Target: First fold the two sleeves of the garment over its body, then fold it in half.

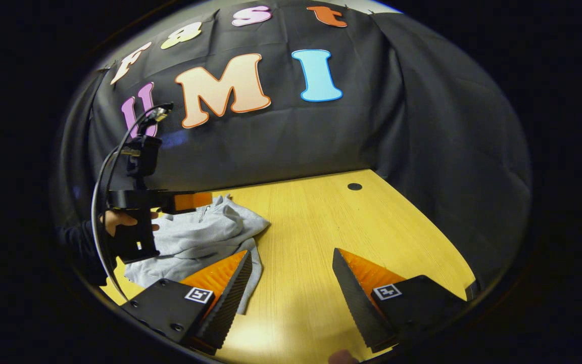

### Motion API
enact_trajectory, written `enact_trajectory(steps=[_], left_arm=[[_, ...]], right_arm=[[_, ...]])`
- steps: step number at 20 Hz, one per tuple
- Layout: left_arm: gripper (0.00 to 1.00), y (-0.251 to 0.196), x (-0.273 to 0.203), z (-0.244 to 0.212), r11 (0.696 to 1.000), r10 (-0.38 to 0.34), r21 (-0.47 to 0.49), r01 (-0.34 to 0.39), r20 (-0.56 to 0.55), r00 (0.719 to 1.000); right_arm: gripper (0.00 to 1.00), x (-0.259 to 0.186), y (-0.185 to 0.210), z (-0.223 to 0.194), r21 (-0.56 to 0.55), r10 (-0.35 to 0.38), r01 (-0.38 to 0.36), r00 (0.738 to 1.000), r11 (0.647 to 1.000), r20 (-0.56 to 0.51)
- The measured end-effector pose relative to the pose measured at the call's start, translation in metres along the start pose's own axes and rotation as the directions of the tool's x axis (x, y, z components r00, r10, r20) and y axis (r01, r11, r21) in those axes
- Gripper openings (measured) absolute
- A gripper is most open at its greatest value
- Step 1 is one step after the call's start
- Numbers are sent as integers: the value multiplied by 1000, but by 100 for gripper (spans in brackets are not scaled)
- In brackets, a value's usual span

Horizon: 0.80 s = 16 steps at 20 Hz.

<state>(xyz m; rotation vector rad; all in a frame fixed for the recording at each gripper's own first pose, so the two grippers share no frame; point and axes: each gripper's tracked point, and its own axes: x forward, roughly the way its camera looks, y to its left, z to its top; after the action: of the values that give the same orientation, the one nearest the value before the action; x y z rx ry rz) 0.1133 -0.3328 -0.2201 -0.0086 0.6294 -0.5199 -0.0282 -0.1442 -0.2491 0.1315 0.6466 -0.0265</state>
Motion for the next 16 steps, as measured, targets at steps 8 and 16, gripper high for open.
enact_trajectory(steps=[8,16], left_arm=[[93,100,-87,-20,991,134,-19,-133,54,989],[93,180,-164,-104,972,232,-34,-234,-58,971]], right_arm=[[96,24,54,-7,-25,74,-74,997,997,-11],[96,39,85,-34,-87,102,-108,993,990,-67]])
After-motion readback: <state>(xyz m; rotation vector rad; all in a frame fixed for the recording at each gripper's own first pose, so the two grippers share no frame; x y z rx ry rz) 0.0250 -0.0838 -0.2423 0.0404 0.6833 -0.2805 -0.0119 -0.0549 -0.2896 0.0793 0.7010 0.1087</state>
